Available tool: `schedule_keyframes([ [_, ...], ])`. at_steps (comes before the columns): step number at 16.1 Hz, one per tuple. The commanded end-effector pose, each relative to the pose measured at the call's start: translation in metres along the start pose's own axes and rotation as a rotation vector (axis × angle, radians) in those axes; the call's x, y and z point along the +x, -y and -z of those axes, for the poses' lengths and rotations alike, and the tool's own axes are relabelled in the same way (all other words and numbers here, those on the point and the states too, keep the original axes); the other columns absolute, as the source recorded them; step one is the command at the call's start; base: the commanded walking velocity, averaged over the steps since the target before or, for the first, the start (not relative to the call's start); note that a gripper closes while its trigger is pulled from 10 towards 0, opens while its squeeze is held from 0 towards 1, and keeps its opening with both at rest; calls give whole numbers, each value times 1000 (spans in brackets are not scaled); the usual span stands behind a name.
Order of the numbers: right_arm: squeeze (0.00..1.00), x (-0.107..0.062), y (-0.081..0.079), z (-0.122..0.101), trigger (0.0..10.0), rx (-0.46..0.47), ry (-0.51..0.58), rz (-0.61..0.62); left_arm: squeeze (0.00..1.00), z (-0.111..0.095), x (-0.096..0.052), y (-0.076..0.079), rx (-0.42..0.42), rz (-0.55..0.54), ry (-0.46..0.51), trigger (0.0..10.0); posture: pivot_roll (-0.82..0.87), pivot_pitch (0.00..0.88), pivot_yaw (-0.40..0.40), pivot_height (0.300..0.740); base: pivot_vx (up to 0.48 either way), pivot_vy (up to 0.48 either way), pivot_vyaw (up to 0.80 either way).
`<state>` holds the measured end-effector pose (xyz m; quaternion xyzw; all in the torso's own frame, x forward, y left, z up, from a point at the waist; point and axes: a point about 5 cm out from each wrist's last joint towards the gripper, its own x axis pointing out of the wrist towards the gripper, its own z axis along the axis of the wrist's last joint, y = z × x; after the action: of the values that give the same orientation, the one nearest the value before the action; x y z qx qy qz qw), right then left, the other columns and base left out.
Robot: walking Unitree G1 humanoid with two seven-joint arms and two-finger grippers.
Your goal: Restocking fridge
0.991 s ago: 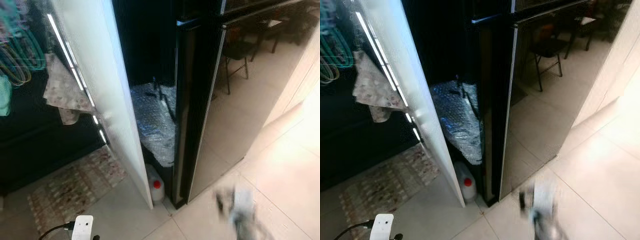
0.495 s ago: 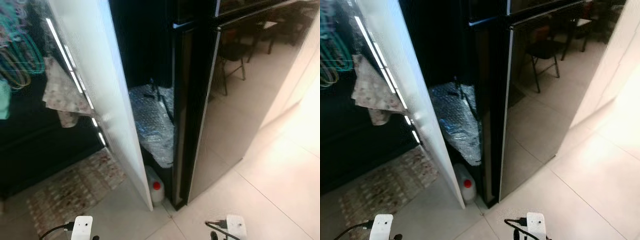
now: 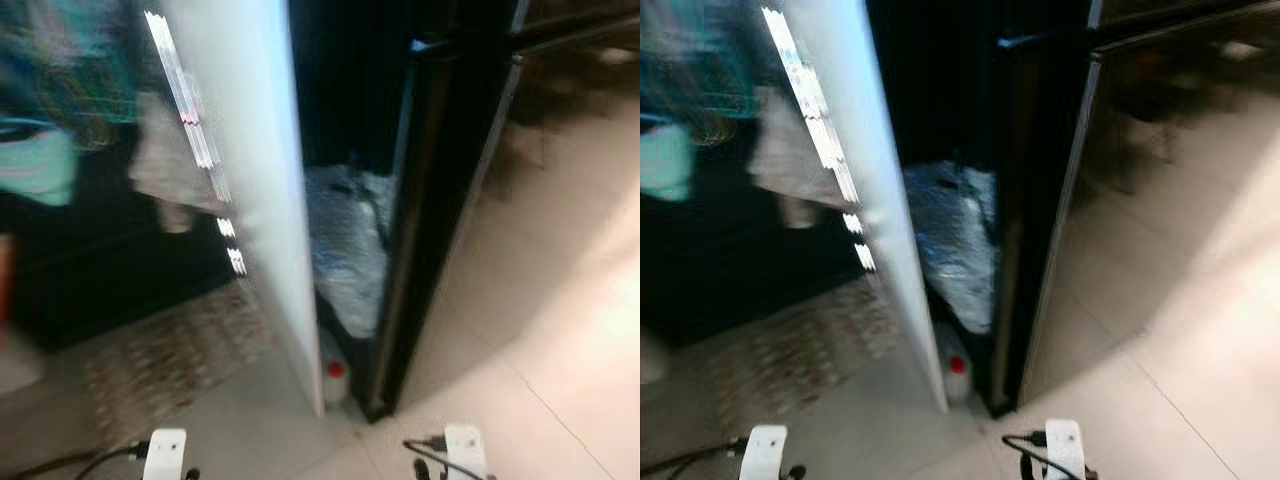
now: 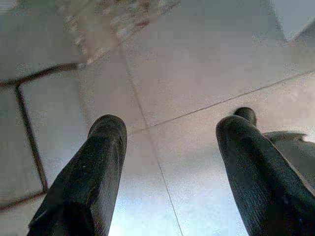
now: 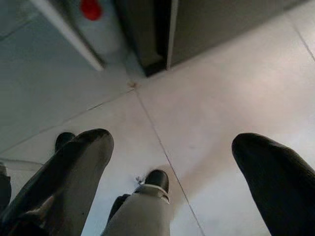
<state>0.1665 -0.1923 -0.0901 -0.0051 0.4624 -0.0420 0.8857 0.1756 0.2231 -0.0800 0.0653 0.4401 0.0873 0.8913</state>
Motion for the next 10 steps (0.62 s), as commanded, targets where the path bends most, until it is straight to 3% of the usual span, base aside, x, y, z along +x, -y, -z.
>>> schedule_keyframes([
  [1,0,0,-1,2,10000,4,-9,-2,0,6,-1,-3,-3,-10,-22,10000,-22,28,65,740,0,0,800],
  [4,0,0,-1,2,10000,4,-9,-3,0,6,-1,-3,-3,-10,-22,10000,-22,28,65,740,0,0,800],
  [5,0,0,-2,1,10000,-29,-16,-28,0,9,-2,1,-35,-12,-31,10000,-13,30,-2,740,0,0,800],
  [10,0,-1,9,4,10000,-145,-44,-81,0,28,-8,20,-125,-13,-77,10000,-2,21,-61,740,0,0,800],
])
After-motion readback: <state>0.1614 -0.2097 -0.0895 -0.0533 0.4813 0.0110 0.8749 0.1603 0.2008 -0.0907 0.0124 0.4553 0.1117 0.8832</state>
